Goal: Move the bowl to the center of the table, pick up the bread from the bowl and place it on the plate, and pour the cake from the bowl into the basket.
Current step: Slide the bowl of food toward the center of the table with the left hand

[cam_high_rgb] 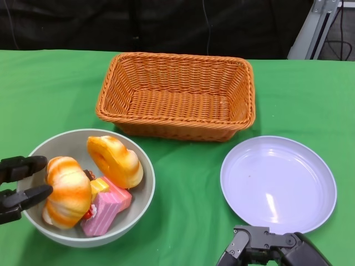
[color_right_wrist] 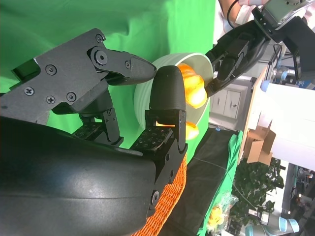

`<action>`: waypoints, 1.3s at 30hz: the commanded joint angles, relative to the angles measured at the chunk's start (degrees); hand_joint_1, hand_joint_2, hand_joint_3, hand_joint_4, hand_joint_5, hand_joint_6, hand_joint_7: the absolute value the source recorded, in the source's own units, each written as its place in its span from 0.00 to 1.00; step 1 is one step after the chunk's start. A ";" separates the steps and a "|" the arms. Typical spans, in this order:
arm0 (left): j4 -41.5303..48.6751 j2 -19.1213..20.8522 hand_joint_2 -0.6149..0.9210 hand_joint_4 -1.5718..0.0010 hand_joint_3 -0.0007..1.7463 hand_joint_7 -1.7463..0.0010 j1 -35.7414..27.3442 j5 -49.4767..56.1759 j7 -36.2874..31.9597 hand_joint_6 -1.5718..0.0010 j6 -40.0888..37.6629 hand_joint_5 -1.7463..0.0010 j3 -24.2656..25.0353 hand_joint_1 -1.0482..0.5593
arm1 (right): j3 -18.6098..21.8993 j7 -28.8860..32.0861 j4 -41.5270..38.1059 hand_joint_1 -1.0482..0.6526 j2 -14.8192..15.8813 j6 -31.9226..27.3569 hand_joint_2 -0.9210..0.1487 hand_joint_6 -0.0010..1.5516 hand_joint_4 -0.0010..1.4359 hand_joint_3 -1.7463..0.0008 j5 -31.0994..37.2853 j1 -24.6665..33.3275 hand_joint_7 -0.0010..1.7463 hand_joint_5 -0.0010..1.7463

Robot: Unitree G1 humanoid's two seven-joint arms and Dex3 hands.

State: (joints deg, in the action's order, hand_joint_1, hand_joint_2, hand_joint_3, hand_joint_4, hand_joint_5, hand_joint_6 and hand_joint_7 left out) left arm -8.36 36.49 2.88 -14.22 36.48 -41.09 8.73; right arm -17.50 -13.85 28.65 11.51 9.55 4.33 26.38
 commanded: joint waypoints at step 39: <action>-7.87 -2.73 1.00 0.97 0.21 0.99 -1.83 -7.36 -0.94 0.96 -6.69 0.99 -2.79 0.24 | -0.81 0.93 -1.43 0.45 -0.17 1.47 0.33 0.54 0.56 0.56 0.64 -0.53 0.61 0.88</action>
State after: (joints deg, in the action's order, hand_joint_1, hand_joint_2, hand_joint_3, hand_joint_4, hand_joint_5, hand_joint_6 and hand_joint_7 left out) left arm -15.45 33.77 1.30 -21.24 35.95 -47.74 6.13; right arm -18.50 -13.22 26.97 11.38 10.79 5.03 25.80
